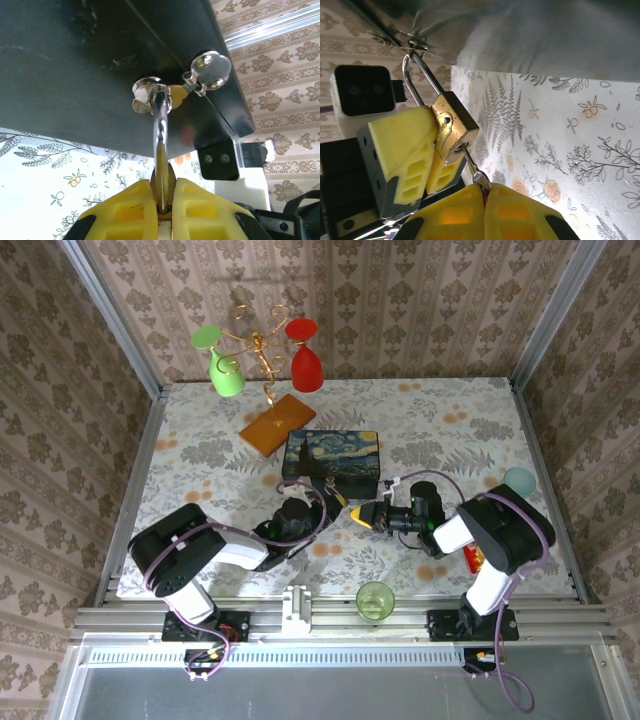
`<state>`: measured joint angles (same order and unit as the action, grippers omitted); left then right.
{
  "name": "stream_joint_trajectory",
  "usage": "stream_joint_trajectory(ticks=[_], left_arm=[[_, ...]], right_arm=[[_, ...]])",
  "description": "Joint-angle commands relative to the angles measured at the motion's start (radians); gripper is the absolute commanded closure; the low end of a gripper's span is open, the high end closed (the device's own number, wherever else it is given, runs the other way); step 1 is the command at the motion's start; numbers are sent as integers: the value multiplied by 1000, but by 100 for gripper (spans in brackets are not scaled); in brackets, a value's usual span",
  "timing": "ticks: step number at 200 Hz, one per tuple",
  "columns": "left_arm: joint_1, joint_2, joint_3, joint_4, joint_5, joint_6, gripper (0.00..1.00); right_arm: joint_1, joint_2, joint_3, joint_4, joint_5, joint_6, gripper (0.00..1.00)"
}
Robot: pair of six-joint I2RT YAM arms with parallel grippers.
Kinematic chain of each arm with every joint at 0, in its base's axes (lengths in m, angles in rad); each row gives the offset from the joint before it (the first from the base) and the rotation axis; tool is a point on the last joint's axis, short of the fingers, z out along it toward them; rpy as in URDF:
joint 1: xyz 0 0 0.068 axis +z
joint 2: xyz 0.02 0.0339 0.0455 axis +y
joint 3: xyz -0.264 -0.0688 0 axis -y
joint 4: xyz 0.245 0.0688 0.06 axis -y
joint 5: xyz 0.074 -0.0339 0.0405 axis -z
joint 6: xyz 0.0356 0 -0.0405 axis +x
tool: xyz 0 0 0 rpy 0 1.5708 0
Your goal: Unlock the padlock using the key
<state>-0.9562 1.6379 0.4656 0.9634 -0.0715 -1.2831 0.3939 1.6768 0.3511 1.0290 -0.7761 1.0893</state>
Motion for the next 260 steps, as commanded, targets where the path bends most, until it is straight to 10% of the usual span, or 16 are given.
stream_joint_trajectory(ticks=[1, 38, 87, 222, 260], left_arm=[[-49, -19, 20, 1, 119, 28, 100], [-51, 33, 38, 116, 133, -10, 100], [-65, 55, 47, 162, 98, -1, 100], [-66, 98, 27, 181, 88, 4, 100], [-67, 96, 26, 187, 80, 12, 100]], right_arm=[[20, -122, 31, -220, 174, -207, 100], [42, -130, 65, -251, 169, -230, 100], [37, 73, 34, 260, 73, 115, 100], [161, -226, 53, -250, 294, -61, 100], [189, -214, 19, -163, 329, 22, 100]])
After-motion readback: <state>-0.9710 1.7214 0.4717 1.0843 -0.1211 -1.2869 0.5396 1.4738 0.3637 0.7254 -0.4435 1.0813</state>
